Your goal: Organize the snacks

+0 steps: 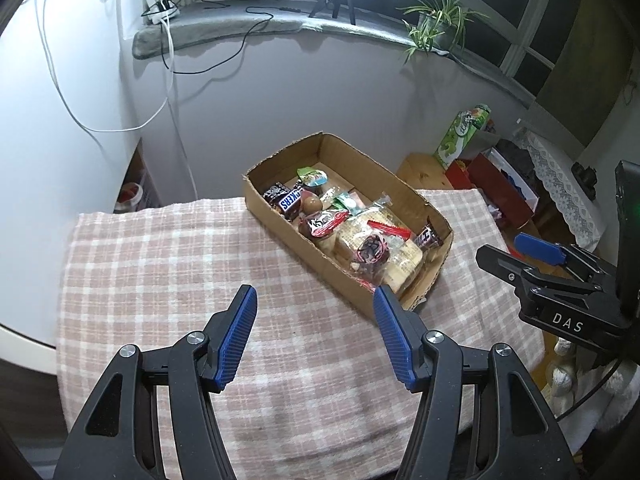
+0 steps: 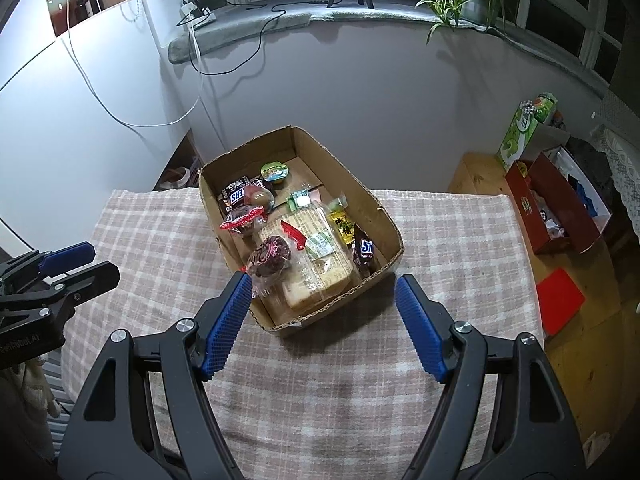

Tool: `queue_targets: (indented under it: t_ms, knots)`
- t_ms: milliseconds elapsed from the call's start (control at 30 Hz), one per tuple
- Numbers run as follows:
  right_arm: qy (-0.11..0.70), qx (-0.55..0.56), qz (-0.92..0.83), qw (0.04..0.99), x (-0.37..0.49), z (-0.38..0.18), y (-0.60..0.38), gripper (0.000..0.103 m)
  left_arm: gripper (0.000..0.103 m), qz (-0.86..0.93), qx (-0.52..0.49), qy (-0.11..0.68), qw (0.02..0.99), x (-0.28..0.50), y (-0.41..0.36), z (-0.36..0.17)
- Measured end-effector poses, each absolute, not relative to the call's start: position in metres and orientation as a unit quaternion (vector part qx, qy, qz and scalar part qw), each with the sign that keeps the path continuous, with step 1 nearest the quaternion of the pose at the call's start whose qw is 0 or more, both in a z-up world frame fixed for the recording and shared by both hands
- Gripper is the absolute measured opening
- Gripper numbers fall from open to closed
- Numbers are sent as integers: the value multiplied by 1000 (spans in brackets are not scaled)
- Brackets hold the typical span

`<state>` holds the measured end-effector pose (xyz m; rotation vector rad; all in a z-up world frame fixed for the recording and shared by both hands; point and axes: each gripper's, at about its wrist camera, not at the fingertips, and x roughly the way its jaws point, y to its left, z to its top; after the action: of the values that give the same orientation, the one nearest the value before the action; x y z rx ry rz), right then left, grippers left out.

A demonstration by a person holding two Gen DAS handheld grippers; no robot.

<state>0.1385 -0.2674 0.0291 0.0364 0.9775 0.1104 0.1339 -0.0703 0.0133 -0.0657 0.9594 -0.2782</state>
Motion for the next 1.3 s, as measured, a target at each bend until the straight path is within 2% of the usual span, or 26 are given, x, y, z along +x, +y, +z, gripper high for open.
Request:
queue_targets:
  t_ms: [1300]
  knots:
    - [469, 15, 47, 882, 133, 30, -266, 77, 60, -111, -34, 466, 877, 131, -69, 16]
